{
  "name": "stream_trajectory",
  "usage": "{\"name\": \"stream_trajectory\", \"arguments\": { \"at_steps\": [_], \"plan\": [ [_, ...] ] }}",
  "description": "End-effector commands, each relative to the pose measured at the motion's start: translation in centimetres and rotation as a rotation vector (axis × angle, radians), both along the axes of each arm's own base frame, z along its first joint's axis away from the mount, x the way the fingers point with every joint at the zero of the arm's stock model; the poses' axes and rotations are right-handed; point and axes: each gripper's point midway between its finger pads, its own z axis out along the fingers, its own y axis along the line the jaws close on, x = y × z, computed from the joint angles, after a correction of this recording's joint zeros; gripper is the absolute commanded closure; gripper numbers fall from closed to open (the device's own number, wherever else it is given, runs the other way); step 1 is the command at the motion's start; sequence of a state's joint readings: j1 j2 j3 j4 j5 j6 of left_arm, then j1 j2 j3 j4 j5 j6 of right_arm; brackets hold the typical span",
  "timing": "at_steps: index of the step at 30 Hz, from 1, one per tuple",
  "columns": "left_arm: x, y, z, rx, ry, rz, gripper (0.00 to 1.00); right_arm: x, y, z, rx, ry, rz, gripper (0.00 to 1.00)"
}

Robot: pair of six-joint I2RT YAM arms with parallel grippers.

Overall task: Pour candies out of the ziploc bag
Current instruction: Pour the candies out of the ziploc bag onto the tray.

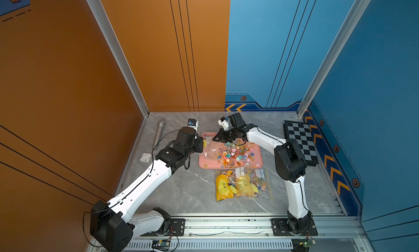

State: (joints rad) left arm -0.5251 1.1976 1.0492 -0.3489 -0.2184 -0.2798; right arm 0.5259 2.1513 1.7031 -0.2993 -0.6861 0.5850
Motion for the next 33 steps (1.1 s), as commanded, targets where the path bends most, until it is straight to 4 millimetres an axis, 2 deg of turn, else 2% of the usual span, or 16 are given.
{"name": "stream_trajectory", "arguments": {
  "at_steps": [1,6,10,14,18,21,23,26,29,33],
  "plan": [
    [0.5,0.8,4.7,0.000,-0.109,0.047,1.00,1.8,-2.8,-3.8,-0.112,0.054,-0.108,1.00],
    [0.7,0.1,4.4,-0.006,-0.094,0.030,1.00,1.8,-2.4,-3.7,-0.073,0.070,-0.096,1.00],
    [0.8,-1.3,2.8,-0.042,-0.048,-0.011,0.98,1.8,-1.8,-3.3,-0.034,0.066,-0.088,1.00],
    [1.0,-2.3,1.2,-0.047,0.000,-0.035,0.83,1.9,-1.7,-3.2,-0.027,0.067,-0.086,1.00],
    [1.0,-2.9,0.4,-0.055,0.027,-0.054,0.72,1.7,-1.6,-2.6,-0.018,0.057,-0.079,1.00],
    [1.0,-3.5,0.0,-0.069,0.044,-0.083,0.58,1.8,-1.6,-2.3,-0.011,0.053,-0.079,1.00],
    [0.9,-3.8,-0.2,-0.078,0.051,-0.095,0.56,1.8,-1.5,-2.2,-0.006,0.053,-0.079,1.00],
    [0.9,-3.8,-0.7,-0.080,0.065,-0.096,0.58,1.8,-1.4,-2.1,0.000,0.055,-0.079,1.00],
    [0.9,-3.5,-1.1,-0.081,0.073,-0.086,0.66,1.7,-1.4,-2.0,0.003,0.054,-0.080,1.00],
    [0.9,-3.3,-0.9,-0.095,0.069,-0.084,0.88,1.7,-1.4,-1.6,0.010,0.048,-0.080,1.00]
  ]
}}
